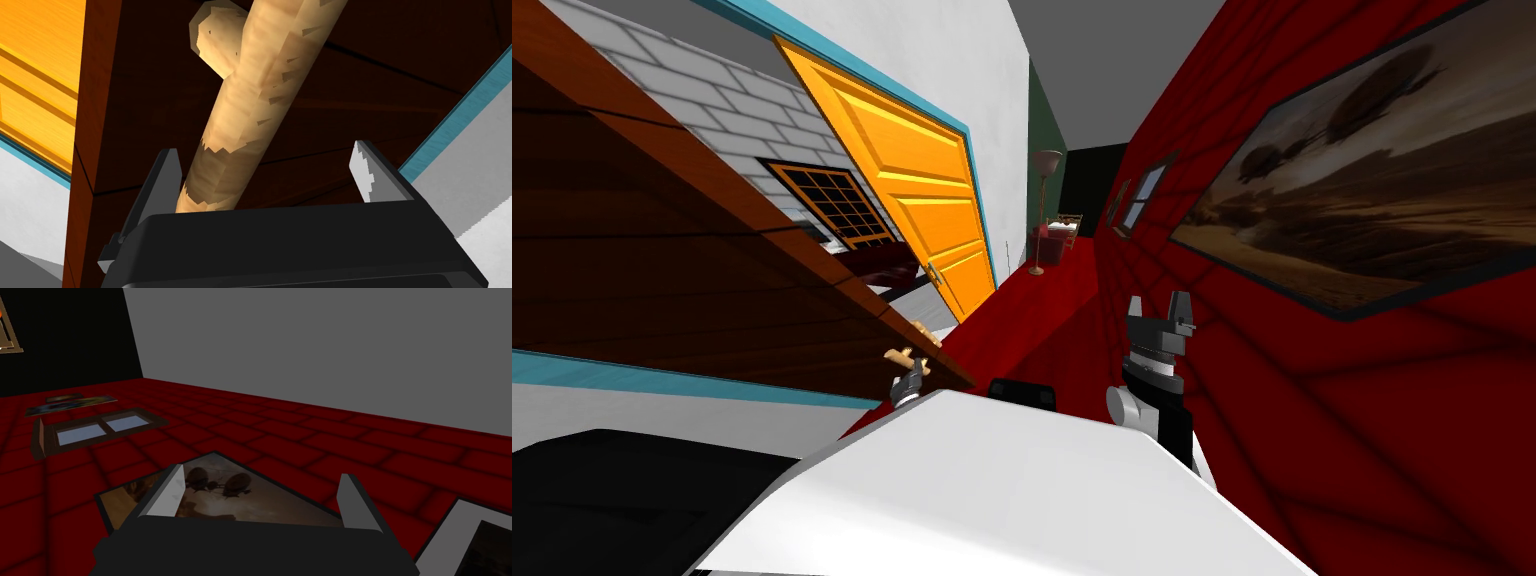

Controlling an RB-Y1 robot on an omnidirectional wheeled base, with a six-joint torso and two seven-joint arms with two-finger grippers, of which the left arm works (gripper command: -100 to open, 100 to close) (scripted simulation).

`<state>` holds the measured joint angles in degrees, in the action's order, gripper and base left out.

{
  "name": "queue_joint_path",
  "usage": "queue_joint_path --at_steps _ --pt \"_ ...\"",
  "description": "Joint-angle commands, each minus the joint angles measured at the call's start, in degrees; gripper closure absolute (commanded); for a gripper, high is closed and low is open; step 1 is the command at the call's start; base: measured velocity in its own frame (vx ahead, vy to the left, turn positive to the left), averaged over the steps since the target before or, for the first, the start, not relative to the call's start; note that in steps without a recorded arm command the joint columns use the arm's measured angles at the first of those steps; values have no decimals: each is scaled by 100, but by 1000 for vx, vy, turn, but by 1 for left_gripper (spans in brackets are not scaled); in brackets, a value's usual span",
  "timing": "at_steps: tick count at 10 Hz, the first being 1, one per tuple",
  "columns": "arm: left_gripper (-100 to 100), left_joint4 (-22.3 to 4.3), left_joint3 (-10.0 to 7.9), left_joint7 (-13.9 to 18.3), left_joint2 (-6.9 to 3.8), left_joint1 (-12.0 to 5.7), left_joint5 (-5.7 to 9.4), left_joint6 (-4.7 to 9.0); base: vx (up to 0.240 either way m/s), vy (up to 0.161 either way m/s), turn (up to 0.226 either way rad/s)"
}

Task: Pull the door open

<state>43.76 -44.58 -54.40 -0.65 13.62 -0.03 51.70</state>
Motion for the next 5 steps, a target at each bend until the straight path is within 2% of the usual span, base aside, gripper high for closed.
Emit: queue_joint_path --at_steps 1,2,4,5 --pt "100 91 -182 -27 -129 35 91 -77 -7 -3 5" --pt "100 1 16 51 -14 -23 18 0 -124 36 -213" --pt "100 4 33 89 -25 -25 26 -2 -157 49 -163" --pt "100 8 50 127 -36 -27 34 -4 -139 97 -143"
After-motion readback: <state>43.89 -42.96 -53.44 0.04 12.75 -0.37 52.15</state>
